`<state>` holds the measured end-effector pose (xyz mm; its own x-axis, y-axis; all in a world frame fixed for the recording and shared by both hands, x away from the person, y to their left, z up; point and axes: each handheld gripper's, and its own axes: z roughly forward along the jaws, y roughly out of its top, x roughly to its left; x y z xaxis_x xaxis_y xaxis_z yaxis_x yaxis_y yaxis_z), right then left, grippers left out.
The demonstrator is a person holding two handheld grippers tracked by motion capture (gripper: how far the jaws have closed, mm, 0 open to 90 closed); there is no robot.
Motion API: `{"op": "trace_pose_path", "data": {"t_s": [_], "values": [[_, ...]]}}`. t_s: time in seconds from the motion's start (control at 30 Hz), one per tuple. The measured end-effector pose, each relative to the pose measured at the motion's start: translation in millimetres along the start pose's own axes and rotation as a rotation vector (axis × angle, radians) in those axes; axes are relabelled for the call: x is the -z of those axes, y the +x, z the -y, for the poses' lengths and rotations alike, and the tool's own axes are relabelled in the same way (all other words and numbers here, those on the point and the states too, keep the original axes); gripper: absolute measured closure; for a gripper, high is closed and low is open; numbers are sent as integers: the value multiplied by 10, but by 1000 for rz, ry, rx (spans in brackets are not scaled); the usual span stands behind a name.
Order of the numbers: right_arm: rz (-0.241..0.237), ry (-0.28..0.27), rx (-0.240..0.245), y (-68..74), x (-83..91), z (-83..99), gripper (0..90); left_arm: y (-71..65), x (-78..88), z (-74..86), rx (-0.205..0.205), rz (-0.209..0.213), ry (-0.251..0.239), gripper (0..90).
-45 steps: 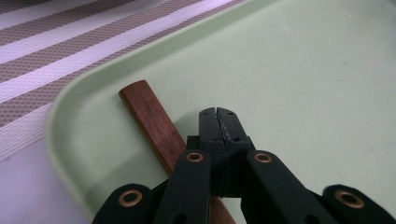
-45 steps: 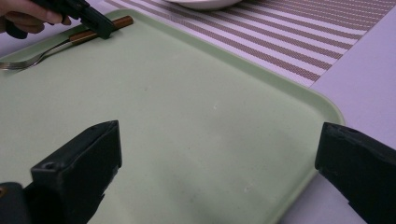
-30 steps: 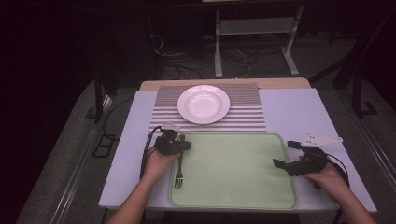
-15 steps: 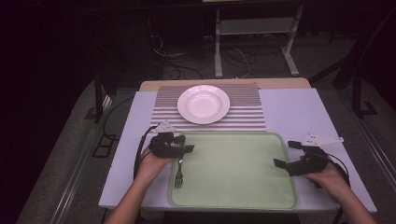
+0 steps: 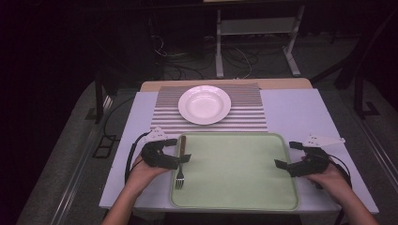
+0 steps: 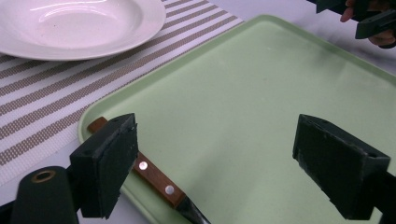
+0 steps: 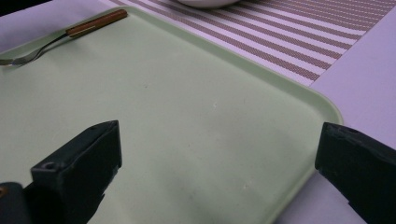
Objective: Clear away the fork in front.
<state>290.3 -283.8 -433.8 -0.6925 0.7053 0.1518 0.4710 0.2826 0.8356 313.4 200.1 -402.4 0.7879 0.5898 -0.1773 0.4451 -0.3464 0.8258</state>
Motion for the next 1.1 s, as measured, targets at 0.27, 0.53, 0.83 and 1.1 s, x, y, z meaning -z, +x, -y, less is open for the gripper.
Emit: {"op": "trace_pose_path", "data": {"t_s": [0.27, 0.53, 0.83, 1.1], "values": [[0, 0, 2, -1, 5, 4, 8, 14, 10, 145, 2, -23, -4, 7], [-1, 6, 6, 6, 2, 8, 8, 29, 3, 196, -18, -16, 17, 0], [1, 9, 8, 4, -2, 12, 8, 41, 17, 202, -18, -24, 8, 0], [1, 8, 9, 5, -2, 12, 8, 38, 19, 196, -18, -23, 3, 0]]}}
